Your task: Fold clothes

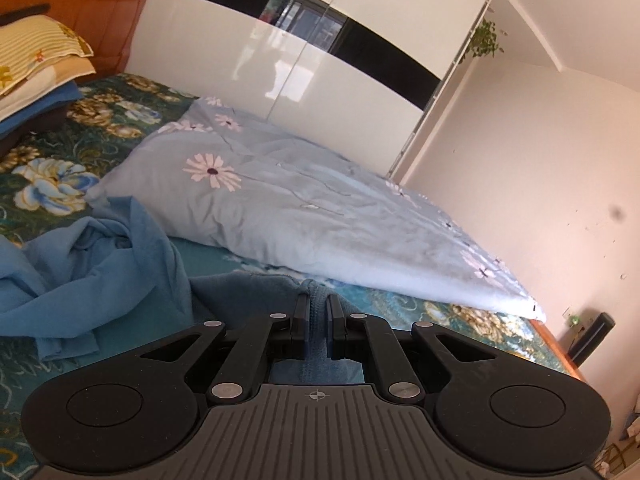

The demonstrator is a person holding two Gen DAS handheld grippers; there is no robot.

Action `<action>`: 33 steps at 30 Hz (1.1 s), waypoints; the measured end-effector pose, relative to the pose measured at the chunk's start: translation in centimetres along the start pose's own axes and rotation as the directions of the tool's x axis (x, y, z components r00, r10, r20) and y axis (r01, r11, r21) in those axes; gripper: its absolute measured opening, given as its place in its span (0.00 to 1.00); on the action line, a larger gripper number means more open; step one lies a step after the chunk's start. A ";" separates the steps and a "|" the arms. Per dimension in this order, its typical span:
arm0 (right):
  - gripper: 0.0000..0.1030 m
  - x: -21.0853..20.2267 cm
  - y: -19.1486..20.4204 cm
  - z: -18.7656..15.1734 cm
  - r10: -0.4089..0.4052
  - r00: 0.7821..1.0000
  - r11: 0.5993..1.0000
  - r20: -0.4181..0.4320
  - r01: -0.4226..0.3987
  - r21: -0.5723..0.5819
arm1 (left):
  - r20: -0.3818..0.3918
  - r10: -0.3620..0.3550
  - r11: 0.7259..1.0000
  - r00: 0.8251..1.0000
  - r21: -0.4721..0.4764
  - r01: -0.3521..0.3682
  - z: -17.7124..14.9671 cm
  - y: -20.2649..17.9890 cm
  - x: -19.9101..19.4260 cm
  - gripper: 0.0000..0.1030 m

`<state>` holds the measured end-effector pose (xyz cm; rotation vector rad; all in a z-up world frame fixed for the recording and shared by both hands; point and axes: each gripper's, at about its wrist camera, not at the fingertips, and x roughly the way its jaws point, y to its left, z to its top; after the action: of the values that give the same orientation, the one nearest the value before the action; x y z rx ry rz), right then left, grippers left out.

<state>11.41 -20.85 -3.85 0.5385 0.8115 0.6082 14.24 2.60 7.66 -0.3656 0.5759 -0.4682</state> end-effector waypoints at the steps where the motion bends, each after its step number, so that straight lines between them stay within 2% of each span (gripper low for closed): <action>1: 0.28 0.2 0.1 0.0 0.021 1.000 1.000 -0.017 -0.021 0.011 | 0.002 -0.003 1.000 1.000 -0.004 0.003 0.0 0.1 -0.2 0.06; 3: 0.11 0.3 0.8 -0.2 0.030 0.999 1.000 -0.023 -0.030 -0.008 | 0.011 0.001 1.000 1.000 -0.013 -0.001 0.0 0.2 -0.7 0.06; 4: 0.08 0.3 1.2 -0.3 0.030 0.999 0.999 -0.022 -0.031 -0.023 | 0.016 0.003 1.000 1.000 -0.017 -0.003 0.1 0.3 -0.9 0.06; 7: 0.06 -1.3 2.3 -0.3 -0.029 0.999 0.996 0.023 0.031 -0.088 | 0.035 0.006 0.999 0.999 -0.039 -0.005 0.1 0.4 -1.7 0.06; 10: 0.06 -4.2 2.6 0.3 -0.126 0.985 0.985 0.114 0.138 -0.105 | 0.037 -0.014 0.998 0.999 -0.060 0.016 -0.7 -0.1 -2.4 0.06; 12: 0.06 -6.7 2.8 0.8 -0.191 0.962 0.971 0.195 0.214 -0.107 | 0.038 -0.027 0.997 0.999 -0.074 0.030 -1.2 -0.4 -2.9 0.06; 16: 0.06 -12.1 3.4 0.9 -0.283 0.897 0.934 0.340 0.339 -0.116 | -0.035 -0.092 0.994 0.995 -0.067 0.089 -4.1 -3.0 -2.5 0.06; 20: 0.06 -17.4 3.7 -0.9 -0.358 0.825 0.883 0.437 0.451 -0.129 | -0.118 -0.170 0.985 0.978 -0.059 0.164 -7.0 -5.4 -2.0 0.06; 23: 0.05 -19.9 3.1 -2.8 -0.413 0.794 0.852 0.445 0.510 -0.119 | -0.167 -0.166 0.986 0.972 -0.050 0.160 -8.4 -5.8 -1.3 0.08; 27: 0.05 -21.1 1.9 -5.0 -0.464 0.795 0.841 0.391 0.533 -0.086 | -0.212 -0.136 0.989 0.968 -0.093 0.118 -9.5 -4.4 -0.6 0.09; 28: 0.05 -21.0 1.7 -5.5 -0.482 0.788 0.831 0.384 0.550 -0.085 | -0.218 -0.117 0.990 0.969 -0.108 0.095 -9.6 -3.7 -0.6 0.12; 29: 0.05 -20.7 1.5 -5.8 -0.494 0.783 0.825 0.378 0.560 -0.083 | -0.224 -0.098 0.990 0.970 -0.122 0.072 -9.8 -3.0 -0.5 0.20; 31: 0.05 -19.9 1.2 -6.3 -0.506 0.783 0.821 0.360 0.565 -0.075 | -0.239 -0.061 0.989 0.969 -0.149 0.026 -10.1 -1.9 -0.2 0.29; 33: 0.05 -19.5 0.4 -6.8 -0.511 0.787 0.827 0.345 0.560 -0.053 | -0.265 -0.016 0.987 0.964 -0.156 -0.026 -10.3 -0.9 0.6 0.29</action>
<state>-4.63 -32.35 2.21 0.2293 0.5637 0.0421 8.25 -0.52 -0.23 -0.4558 0.8787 -0.4715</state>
